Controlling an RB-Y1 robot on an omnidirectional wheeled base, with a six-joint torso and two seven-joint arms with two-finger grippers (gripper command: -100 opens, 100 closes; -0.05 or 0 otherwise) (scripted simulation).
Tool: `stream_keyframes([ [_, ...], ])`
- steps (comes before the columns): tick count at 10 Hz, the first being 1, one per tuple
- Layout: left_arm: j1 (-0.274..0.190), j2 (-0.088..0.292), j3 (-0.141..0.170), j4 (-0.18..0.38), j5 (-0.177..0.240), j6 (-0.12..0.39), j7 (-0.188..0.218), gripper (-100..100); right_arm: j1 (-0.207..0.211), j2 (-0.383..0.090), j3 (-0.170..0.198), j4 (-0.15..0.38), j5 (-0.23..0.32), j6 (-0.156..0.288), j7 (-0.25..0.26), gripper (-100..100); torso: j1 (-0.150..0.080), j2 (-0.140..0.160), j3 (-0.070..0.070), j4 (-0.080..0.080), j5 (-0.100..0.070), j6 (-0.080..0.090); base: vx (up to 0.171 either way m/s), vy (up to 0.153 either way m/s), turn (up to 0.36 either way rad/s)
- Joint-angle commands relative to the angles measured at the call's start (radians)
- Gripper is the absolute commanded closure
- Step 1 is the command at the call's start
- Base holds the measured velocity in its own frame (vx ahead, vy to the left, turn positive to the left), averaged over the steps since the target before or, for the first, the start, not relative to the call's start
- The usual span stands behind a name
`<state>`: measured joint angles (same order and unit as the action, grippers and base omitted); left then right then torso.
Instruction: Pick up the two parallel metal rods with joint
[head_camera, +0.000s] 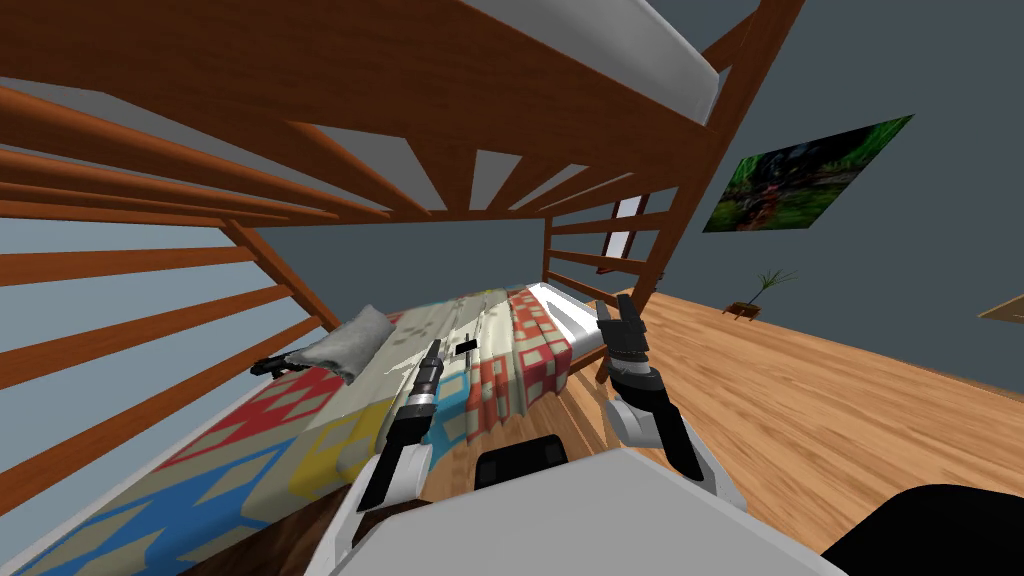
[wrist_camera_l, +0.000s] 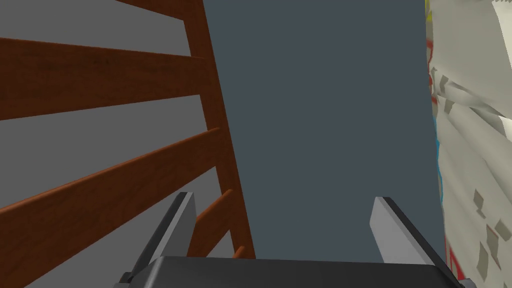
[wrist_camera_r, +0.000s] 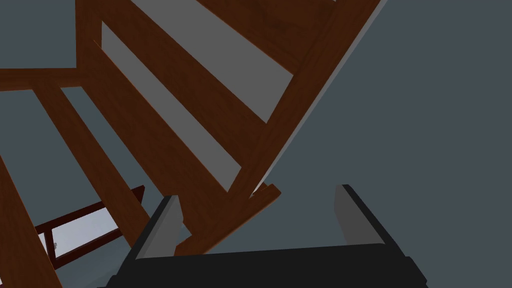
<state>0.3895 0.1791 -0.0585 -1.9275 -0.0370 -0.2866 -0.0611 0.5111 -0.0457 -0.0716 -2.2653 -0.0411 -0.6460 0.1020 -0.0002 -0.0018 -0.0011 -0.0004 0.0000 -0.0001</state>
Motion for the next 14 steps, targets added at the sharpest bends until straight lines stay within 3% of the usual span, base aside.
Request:
stream_keyframes([
  [1,-0.018,0.006,-0.004,0.038,-0.014,0.018,-0.011,-100,0.0,0.0,0.0,0.0,0.0,0.0,0.0,0,0.0,0.0,0.0,0.0,0.0,0.0,0.026,-0.006,-0.069],
  [8,-0.083,0.051,-0.02,0.185,-0.071,0.083,-0.052,-100,0.0,0.0,0.0,0.0,0.0,0.0,0.0,0,0.0,0.0,0.0,0.0,0.0,0.0,0.022,-0.004,-0.067],
  [14,-0.148,0.126,-0.036,0.331,-0.127,0.147,-0.092,-100,0.0,0.0,0.0,0.0,0.0,0.0,0.0,0,0.0,0.0,0.0,0.0,0.0,0.0,0.025,-0.003,-0.076],
])
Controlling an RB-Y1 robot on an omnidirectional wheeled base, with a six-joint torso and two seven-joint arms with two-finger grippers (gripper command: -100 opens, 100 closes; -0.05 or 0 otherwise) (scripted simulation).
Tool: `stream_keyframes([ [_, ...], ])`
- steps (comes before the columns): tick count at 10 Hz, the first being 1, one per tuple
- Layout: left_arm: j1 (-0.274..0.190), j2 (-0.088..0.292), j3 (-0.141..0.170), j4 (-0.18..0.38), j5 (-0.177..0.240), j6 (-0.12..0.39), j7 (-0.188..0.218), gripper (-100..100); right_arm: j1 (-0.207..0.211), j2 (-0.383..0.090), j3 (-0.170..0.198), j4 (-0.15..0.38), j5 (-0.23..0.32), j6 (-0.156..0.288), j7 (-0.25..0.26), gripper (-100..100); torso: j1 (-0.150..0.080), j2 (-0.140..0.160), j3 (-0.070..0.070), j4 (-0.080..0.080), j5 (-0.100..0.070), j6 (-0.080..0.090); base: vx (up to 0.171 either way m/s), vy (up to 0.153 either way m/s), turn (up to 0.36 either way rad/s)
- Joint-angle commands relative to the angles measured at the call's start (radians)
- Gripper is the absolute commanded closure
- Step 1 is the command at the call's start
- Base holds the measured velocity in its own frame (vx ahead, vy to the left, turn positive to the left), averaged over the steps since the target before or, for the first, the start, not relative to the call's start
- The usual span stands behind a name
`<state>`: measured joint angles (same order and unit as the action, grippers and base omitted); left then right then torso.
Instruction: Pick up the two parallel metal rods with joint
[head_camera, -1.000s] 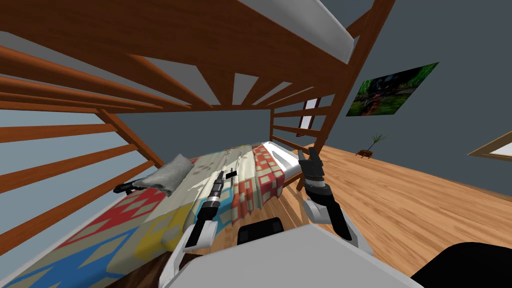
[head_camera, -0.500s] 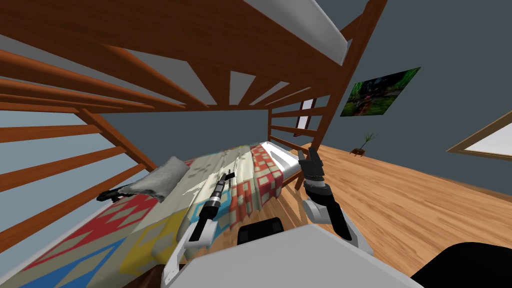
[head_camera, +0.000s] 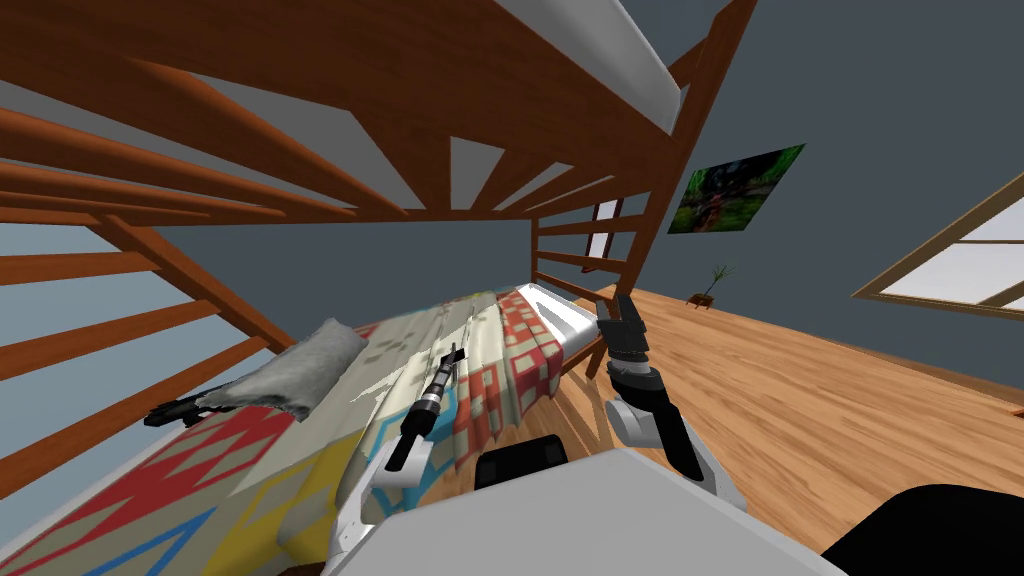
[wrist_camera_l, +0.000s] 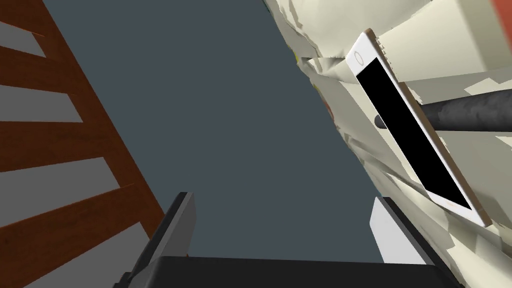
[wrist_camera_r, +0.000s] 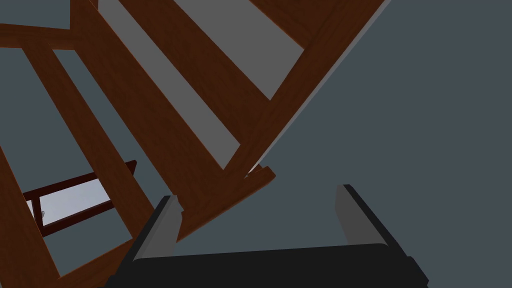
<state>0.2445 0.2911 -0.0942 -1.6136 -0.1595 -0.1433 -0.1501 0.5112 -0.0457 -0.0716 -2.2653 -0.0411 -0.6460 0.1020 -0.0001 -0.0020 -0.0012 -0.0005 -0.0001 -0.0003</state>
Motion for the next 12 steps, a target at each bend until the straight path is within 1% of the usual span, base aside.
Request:
stream_keyframes([
  [1,-0.015,0.029,-0.003,0.044,-0.015,0.015,-0.01,-100,0.0,0.0,0.0,0.0,0.0,0.0,0.0,0,0.0,0.0,0.0,0.0,0.0,0.0,0.027,0.0,-0.077],
  [6,-0.071,0.11,-0.017,0.171,-0.063,0.071,-0.045,-100,0.0,0.0,0.0,0.0,0.0,0.0,0.0,0,0.0,0.0,0.0,0.0,0.0,0.0,0.026,-0.003,-0.078],
  [8,-0.09,0.135,-0.022,0.213,-0.079,0.09,-0.057,-100,0.0,0.0,0.0,0.0,0.0,0.0,0.0,0,0.0,0.0,0.0,0.0,0.0,0.0,0.024,-0.002,-0.064],
  [11,-0.109,0.153,-0.027,0.256,-0.096,0.108,-0.069,-100,0.0,0.0,0.0,0.0,0.0,0.0,0.0,0,0.003,-0.002,-0.002,-0.001,0.001,0.0,0.016,0.001,-0.049],
  [12,-0.104,0.152,-0.025,0.248,-0.092,0.103,-0.066,-100,0.0,0.0,0.0,0.0,0.0,0.0,0.0,0,0.003,-0.002,-0.002,-0.001,0.001,0.0,0.007,0.002,-0.005],
])
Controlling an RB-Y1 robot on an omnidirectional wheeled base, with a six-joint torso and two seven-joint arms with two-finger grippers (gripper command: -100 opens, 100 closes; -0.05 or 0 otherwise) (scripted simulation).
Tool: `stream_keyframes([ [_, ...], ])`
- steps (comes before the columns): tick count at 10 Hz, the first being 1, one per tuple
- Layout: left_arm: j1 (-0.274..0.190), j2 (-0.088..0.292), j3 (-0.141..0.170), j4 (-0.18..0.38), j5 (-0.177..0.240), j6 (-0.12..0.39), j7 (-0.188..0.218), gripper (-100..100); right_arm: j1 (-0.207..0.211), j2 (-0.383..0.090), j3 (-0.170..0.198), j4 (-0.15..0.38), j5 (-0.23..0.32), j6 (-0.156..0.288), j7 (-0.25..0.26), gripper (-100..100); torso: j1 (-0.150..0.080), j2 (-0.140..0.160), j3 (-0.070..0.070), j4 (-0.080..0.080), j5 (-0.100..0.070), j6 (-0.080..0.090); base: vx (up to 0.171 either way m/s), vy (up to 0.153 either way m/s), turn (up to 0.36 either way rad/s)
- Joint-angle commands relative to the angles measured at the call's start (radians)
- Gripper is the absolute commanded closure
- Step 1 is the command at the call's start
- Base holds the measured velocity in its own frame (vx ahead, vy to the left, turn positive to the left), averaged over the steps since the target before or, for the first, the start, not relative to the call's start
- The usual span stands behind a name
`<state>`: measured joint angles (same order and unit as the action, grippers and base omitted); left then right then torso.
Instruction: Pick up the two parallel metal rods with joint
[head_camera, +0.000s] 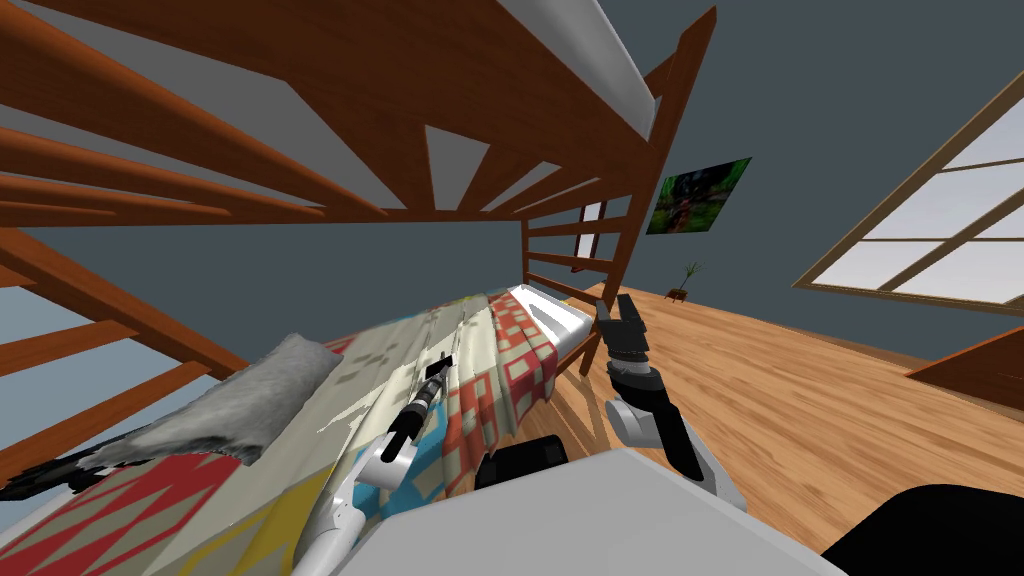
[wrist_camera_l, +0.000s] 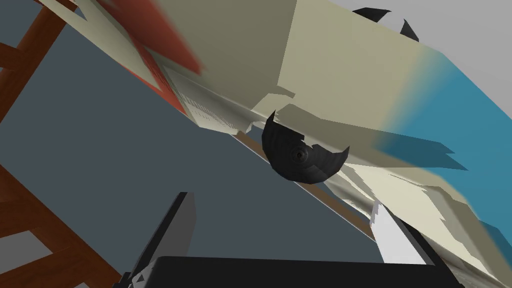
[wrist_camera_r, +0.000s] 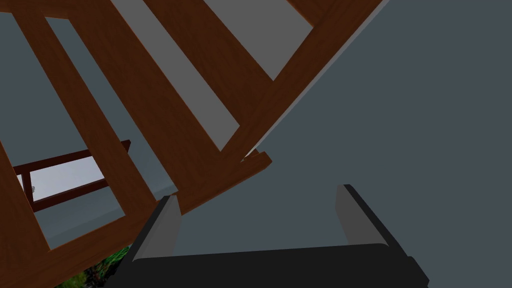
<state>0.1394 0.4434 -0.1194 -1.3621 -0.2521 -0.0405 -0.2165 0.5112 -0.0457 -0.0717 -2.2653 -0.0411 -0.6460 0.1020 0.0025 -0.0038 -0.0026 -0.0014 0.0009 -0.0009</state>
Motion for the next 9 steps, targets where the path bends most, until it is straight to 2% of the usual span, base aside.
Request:
stream_keyframes([
  [1,0.0,0.0,0.0,0.0,0.0,0.0,0.0,0,0.0,0.0,0.0,0.0,0.0,0.0,0.0,0,0.0,0.0,0.0,0.0,0.0,0.0,0.0,0.0,0.0],
  [2,0.0,0.0,0.0,0.0,0.0,0.0,0.0,-100,0.0,0.0,0.0,0.0,0.0,0.0,0.0,0,0.0,0.0,0.0,0.0,0.0,0.0,0.0,0.0,0.0],
  [3,0.0,0.0,0.0,0.0,0.0,0.0,0.0,100,0.0,0.0,0.0,0.0,0.0,0.0,0.0,0,0.0,0.001,0.0,0.0,0.0,0.0,0.0,0.0,0.0],
  [7,0.0,0.0,0.0,0.0,0.0,0.0,0.0,100,0.0,0.0,0.0,0.0,0.0,0.0,0.0,0,0.0,0.001,0.0,0.0,0.0,0.0,0.0,0.0,0.0],
  [8,0.0,0.0,0.0,0.0,0.0,0.0,0.0,0,0.0,0.0,0.0,0.0,0.0,0.0,0.0,0,0.0,0.001,0.0,0.0,0.0,0.0,0.0,0.0,0.0],
  [9,0.021,0.03,-0.007,-0.026,0.024,0.022,0.0,-100,0.0,0.0,0.0,0.0,0.0,0.0,0.0,0,0.0,0.001,0.0,0.0,0.0,0.0,0.035,-0.009,-0.043],
])
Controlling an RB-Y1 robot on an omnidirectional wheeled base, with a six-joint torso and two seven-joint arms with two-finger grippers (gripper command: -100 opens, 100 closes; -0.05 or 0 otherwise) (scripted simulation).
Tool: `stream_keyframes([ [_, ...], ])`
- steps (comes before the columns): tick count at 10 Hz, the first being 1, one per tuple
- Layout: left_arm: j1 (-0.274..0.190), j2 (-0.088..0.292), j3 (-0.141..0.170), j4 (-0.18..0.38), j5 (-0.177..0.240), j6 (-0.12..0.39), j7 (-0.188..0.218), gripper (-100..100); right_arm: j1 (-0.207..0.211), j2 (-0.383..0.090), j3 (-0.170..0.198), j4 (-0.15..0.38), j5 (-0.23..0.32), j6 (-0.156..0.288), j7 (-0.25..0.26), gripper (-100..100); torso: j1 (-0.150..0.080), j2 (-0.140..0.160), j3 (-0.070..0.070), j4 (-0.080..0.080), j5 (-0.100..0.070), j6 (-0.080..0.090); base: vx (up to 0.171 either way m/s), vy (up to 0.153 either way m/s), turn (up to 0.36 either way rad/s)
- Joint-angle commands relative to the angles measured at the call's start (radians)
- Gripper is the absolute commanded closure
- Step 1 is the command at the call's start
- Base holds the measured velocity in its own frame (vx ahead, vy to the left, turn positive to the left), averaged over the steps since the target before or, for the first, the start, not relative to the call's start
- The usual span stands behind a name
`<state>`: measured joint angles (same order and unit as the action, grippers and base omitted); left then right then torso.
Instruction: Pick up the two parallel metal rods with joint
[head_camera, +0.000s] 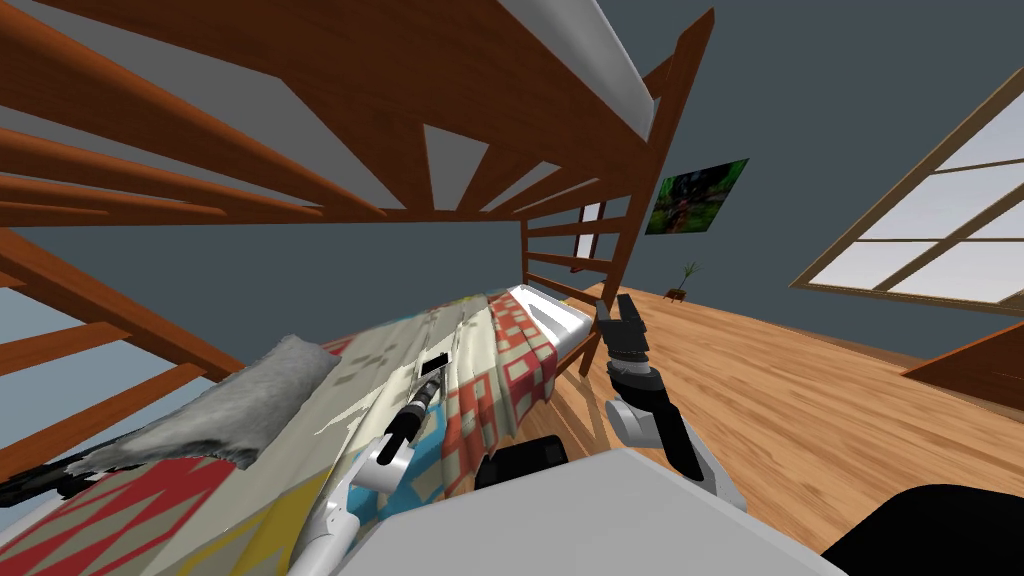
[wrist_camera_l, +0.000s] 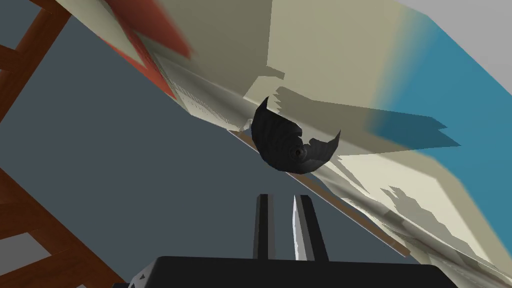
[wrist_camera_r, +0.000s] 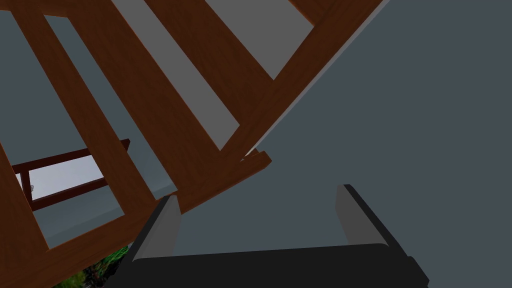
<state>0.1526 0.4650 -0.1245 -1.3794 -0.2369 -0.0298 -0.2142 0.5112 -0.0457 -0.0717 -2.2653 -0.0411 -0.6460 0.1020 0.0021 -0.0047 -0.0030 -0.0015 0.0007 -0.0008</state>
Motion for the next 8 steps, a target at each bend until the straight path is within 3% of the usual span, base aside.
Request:
stream_keyframes([
  [1,0.03,0.04,-0.008,-0.037,0.033,0.034,-0.002,-100,0.0,0.0,0.0,0.0,0.0,0.0,0.0,0,0.0,0.0,0.0,0.0,0.0,0.0,0.086,-0.015,-0.048],
  [4,0.074,0.106,-0.02,-0.096,0.081,0.08,-0.003,-100,0.0,0.0,0.0,0.0,0.0,0.0,0.0,0,-0.001,-0.004,-0.002,-0.001,0.0,0.0,0.082,-0.011,-0.029],
  [8,0.149,0.222,-0.037,-0.202,0.162,0.158,-0.004,-100,0.0,0.0,0.0,0.0,0.0,0.0,0.0,0,0.001,-0.003,-0.002,-0.001,0.0,0.0,0.077,0.012,-0.029],
])
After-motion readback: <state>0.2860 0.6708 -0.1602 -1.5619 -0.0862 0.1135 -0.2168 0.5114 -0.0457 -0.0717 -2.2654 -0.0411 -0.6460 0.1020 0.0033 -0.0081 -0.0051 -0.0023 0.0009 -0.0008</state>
